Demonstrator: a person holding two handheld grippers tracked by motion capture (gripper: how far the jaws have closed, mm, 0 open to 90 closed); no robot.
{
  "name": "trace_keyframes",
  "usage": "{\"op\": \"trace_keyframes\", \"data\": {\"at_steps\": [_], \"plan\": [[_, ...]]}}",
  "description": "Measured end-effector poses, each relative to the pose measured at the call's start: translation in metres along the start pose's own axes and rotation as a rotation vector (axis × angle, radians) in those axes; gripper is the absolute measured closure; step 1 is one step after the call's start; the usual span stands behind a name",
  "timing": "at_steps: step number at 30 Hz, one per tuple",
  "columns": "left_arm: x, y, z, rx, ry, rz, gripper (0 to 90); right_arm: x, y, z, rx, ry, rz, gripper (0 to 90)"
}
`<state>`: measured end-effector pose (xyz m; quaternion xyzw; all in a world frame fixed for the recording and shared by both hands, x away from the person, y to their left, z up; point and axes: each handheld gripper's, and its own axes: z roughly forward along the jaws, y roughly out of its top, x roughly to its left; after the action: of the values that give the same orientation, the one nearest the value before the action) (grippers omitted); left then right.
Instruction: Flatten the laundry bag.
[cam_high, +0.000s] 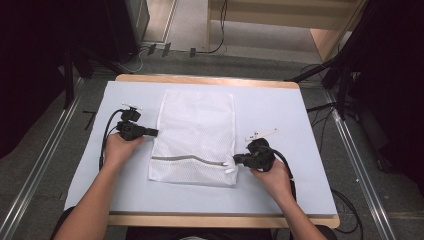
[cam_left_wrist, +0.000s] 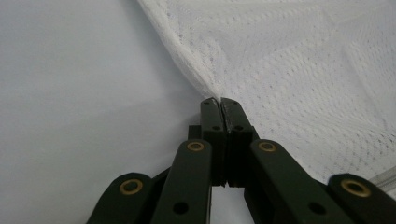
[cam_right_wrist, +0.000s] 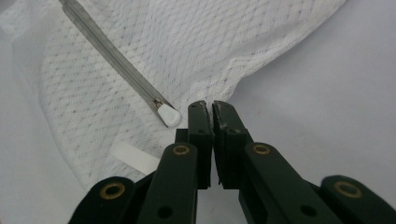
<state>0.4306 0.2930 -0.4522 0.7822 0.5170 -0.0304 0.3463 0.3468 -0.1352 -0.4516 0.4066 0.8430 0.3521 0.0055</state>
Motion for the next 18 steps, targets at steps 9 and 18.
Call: {"op": "trace_keyframes", "data": {"at_steps": [9,18], "plan": [[-0.007,-0.001,-0.009,-0.034,0.004,0.033,77.0,-0.004,-0.009,-0.005,-0.016,-0.043,-0.016,75.9],[-0.03,-0.008,-0.031,-0.102,-0.027,0.111,67.2,-0.018,0.009,0.01,-0.068,-0.045,0.034,64.3]]}}
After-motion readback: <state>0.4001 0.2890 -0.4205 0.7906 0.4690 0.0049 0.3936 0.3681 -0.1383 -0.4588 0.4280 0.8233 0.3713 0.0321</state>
